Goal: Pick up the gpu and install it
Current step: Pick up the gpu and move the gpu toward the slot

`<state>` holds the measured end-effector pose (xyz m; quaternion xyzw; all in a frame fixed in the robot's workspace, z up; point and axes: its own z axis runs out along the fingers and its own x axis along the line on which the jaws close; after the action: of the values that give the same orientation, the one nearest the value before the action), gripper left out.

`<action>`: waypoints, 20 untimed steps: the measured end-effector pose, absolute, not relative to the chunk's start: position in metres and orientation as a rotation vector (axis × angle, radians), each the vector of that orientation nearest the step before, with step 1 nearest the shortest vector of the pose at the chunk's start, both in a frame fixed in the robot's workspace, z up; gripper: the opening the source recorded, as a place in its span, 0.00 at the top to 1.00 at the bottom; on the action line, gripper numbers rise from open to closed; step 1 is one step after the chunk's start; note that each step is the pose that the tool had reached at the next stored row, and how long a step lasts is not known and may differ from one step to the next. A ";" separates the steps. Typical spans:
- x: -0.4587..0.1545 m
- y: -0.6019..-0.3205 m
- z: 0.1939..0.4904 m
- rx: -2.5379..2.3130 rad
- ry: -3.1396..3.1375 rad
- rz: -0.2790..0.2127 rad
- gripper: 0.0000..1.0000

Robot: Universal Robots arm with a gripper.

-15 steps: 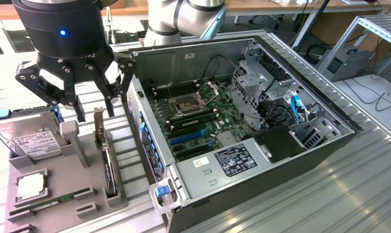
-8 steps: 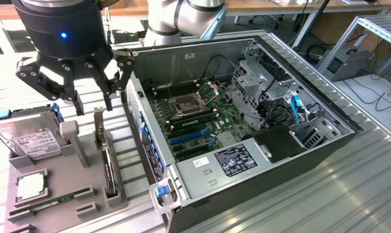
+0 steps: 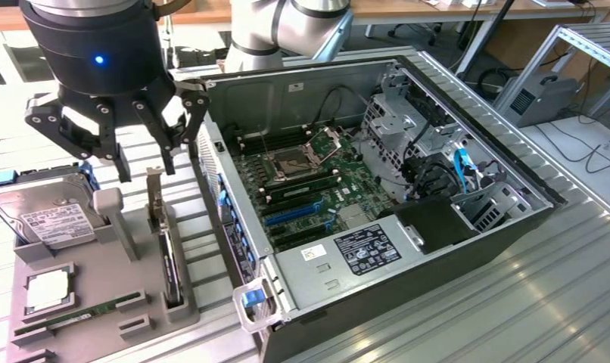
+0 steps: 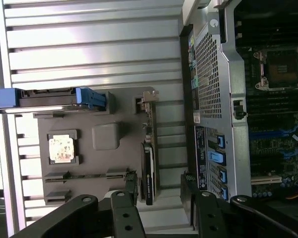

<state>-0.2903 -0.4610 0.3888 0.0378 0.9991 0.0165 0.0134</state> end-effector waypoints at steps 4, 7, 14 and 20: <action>-0.291 -0.461 0.385 0.118 3.112 0.051 0.52; -0.291 -0.461 0.383 0.118 3.112 0.051 0.52; -0.291 -0.461 0.380 0.118 3.112 0.051 0.52; -0.291 -0.461 0.378 0.118 3.112 0.051 0.52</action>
<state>-0.2911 -0.4611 0.3777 0.0378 0.9991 0.0165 0.0134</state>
